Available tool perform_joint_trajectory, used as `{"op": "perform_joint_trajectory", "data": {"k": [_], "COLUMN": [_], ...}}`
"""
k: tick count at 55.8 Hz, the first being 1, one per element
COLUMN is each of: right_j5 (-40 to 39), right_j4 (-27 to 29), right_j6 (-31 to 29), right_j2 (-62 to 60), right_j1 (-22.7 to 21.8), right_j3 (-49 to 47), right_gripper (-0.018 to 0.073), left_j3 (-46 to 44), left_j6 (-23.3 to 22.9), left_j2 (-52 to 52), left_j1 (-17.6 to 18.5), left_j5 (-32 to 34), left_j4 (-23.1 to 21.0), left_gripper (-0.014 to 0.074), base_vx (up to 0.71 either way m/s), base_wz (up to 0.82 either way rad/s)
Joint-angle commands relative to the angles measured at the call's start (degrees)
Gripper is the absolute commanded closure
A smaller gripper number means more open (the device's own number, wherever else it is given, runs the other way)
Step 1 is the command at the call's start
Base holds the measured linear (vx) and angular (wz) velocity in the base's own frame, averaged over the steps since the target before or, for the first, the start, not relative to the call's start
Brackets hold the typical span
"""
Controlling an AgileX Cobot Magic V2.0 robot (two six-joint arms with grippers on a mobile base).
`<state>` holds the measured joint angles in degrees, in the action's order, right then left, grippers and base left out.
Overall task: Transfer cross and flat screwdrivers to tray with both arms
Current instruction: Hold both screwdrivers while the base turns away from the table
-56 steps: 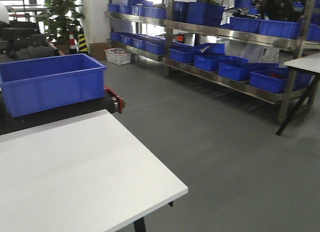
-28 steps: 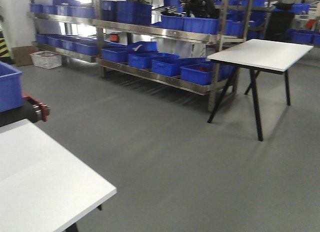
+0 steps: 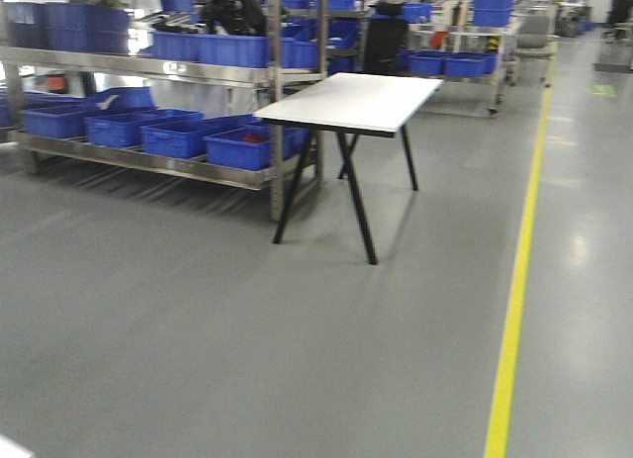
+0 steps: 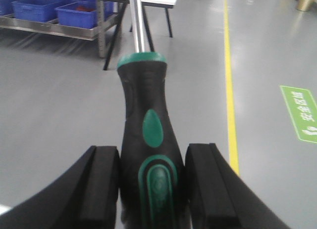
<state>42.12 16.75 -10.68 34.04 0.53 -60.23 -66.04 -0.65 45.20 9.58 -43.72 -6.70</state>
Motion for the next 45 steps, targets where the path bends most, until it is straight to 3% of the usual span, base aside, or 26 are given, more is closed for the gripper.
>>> {"op": "perform_joint_trajectory", "data": {"k": [1,20,45], "right_j5": [-5.13,-5.13,-5.13], "right_j4": [0.73,0.73,0.73], "right_j6": [-0.22,-0.22,-0.22], "right_j2": [0.30,0.23,0.23], "right_j1": [-0.01,-0.01,-0.01], "right_j3": [-1.57,-1.57,-1.57], "right_gripper": [0.0567,0.0567,0.0567], "left_j3": [-1.65,-1.65,-1.65], "left_j6": [-0.08,-0.08,-0.08], "left_j2": [0.07,0.07,0.07], "left_j1": [0.25,0.25,0.25], "left_j5": [5.28,5.28,5.28], "left_j4": [-0.68,-0.68,-0.68], "left_gripper": [0.0602,0.0602,0.0602], "base_vx": [0.21,0.25,0.38], "base_wz": [-0.46,-0.30,-0.02]}}
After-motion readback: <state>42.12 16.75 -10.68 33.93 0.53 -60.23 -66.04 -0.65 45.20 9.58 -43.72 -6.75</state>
